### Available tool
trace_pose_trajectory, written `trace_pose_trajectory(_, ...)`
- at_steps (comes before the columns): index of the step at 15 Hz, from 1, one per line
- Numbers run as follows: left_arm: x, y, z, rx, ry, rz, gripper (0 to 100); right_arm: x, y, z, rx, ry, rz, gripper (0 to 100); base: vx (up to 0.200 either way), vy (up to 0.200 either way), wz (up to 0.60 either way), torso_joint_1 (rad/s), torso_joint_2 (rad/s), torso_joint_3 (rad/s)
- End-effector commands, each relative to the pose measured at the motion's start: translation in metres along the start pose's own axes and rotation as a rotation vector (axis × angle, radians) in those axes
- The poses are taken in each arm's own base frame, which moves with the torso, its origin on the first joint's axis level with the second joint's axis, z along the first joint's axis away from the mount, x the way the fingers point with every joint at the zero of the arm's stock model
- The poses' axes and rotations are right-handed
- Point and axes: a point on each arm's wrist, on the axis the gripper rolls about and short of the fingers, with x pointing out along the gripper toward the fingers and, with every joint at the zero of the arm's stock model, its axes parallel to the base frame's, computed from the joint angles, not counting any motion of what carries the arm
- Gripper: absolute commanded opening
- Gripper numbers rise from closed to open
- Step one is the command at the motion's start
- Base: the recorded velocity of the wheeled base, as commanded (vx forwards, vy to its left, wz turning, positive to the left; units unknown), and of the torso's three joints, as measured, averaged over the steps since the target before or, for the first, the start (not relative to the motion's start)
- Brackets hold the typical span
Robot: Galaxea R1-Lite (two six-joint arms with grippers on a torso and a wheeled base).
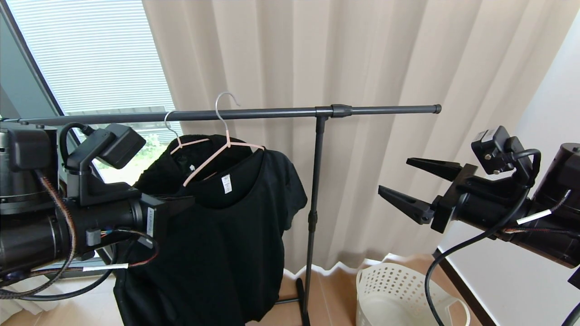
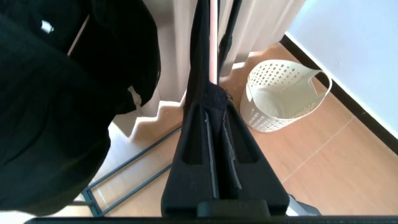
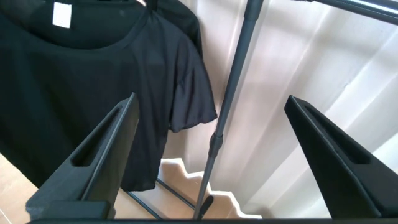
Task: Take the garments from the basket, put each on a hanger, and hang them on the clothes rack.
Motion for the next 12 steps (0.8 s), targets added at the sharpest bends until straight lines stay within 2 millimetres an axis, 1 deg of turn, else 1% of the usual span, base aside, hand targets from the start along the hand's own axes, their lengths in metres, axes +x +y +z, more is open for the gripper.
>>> trace_pose_trajectory(1, 0.017, -0.001, -0.003, 0.0, 0.027, -0.012, 0, -0.001, -0.001, 0.002, -0.004, -0.009, -0.006, 100, 0.0, 0.0, 0.0, 0.0, 0.0, 0.0)
trace_pose_trajectory(3, 0.027, -0.002, -0.005, 0.002, 0.041, -0.02, 0, -0.003, -0.004, 0.004, -0.006, -0.015, -0.016, 100, 0.0, 0.0, 0.0, 0.0, 0.0, 0.0)
trace_pose_trajectory(4, 0.036, -0.001, -0.002, -0.001, 0.036, -0.021, 0, -0.002, -0.004, 0.004, -0.006, -0.013, -0.018, 100, 0.0, 0.0, 0.0, 0.0, 0.0, 0.0)
trace_pose_trajectory(5, 0.039, -0.001, 0.001, -0.011, 0.03, -0.022, 0, -0.001, -0.004, 0.003, -0.004, -0.009, -0.017, 100, 0.0, 0.0, 0.0, 0.0, 0.0, 0.0)
trace_pose_trajectory(7, 0.055, -0.002, 0.014, -0.06, 0.016, -0.03, 0, 0.0, -0.005, 0.001, -0.003, -0.003, -0.018, 100, 0.0, 0.0, 0.0, 0.0, 0.0, 0.0)
trace_pose_trajectory(8, 0.062, -0.001, 0.016, -0.079, 0.019, -0.028, 0, -0.001, -0.005, 0.001, -0.004, -0.005, -0.018, 100, 0.0, 0.0, 0.0, 0.0, 0.0, 0.0)
trace_pose_trajectory(10, 0.071, 0.0, 0.017, -0.094, 0.027, -0.017, 0, -0.002, -0.007, 0.001, -0.002, -0.003, -0.029, 100, 0.0, 0.0, 0.0, 0.0, 0.0, 0.0)
trace_pose_trajectory(12, 0.076, -0.001, 0.017, -0.092, 0.033, -0.01, 0, -0.002, -0.008, 0.001, -0.003, -0.005, -0.031, 100, 0.0, 0.0, 0.0, 0.0, 0.0, 0.0)
